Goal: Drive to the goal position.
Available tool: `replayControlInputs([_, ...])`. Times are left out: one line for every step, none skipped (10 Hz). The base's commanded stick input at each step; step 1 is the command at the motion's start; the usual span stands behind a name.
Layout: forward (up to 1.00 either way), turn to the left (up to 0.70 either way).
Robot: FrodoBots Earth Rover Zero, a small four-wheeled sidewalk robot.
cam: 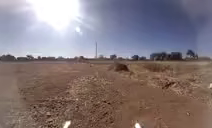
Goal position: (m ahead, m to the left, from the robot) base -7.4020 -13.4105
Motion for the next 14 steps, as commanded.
replayControlInputs([0.5, 0.0])
replayControlInputs([0.5, 0.0])
replayControlInputs([0.5, 0.0])
replayControlInputs([0.5, 0.0])
replayControlInputs([0.5, 0.0])
replayControlInputs([0.5, 0.0])
replayControlInputs([0.5, 0.0])
replayControlInputs([0.5, 0.0])
replayControlInputs([0.5, 0.0])
replayControlInputs([0.5, 0.0])
replayControlInputs([0.5, 0.0])
replayControlInputs([0.5, 0.0])
replayControlInputs([0.5, 0.0])
replayControlInputs([0.5, 0.0])
